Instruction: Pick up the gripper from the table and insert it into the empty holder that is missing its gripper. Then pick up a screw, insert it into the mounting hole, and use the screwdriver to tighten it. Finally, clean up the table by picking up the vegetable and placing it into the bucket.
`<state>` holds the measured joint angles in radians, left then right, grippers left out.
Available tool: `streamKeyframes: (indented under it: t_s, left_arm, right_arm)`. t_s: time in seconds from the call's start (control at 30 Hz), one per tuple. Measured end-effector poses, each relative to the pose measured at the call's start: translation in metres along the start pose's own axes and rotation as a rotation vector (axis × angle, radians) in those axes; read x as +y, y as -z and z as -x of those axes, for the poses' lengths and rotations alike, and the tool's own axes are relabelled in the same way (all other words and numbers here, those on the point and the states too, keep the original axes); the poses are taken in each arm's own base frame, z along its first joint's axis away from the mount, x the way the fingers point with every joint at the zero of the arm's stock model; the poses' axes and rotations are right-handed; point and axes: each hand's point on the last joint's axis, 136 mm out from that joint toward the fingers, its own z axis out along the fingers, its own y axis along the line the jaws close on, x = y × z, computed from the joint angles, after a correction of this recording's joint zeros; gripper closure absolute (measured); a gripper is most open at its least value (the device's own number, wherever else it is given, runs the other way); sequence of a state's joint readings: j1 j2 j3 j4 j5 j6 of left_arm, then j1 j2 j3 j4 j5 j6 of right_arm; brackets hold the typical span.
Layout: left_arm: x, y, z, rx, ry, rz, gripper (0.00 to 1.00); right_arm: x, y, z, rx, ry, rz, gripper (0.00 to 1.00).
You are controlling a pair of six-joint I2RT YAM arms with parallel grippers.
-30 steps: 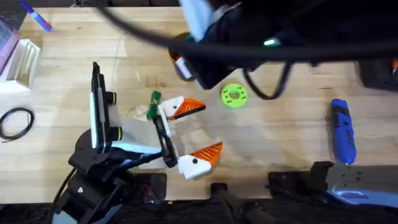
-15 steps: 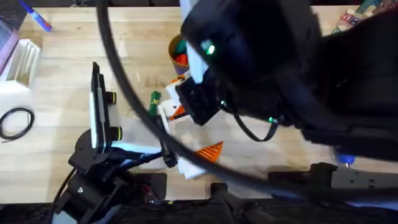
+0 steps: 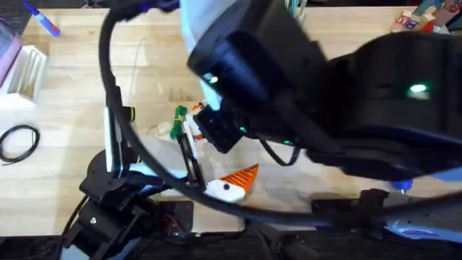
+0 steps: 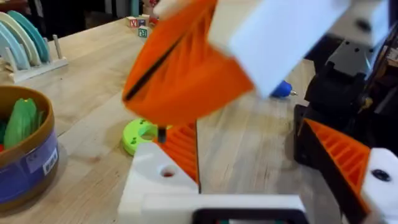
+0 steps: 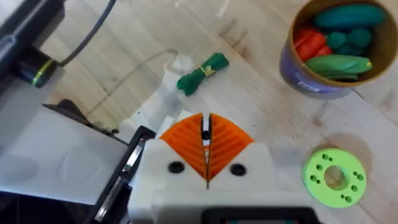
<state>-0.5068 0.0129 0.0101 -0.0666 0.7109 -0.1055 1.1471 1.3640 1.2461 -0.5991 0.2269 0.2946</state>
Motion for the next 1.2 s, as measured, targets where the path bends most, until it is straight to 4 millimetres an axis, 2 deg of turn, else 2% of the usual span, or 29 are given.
streamKeyframes:
  t_s: [0.17,0.3,0.77,1.2]
  left_arm:
    - [0.000,0.000,0.000,0.000,0.001,0.000,0.014]
    - [0.000,0.000,0.000,0.000,0.000,0.000,0.015]
    - [0.000,0.000,0.000,0.000,0.000,0.000,0.014]
    - [0.000,0.000,0.000,0.000,0.000,0.000,0.014]
  right_arm:
    - [0.011,-0.012,-0.007,0.028,0.059,0.015,0.997]
    - [0.017,-0.014,-0.007,0.026,0.099,0.026,0.997]
    - [0.010,-0.013,-0.006,0.018,0.113,-0.020,0.997]
    - [0.011,-0.014,0.000,-0.007,0.098,-0.017,0.997]
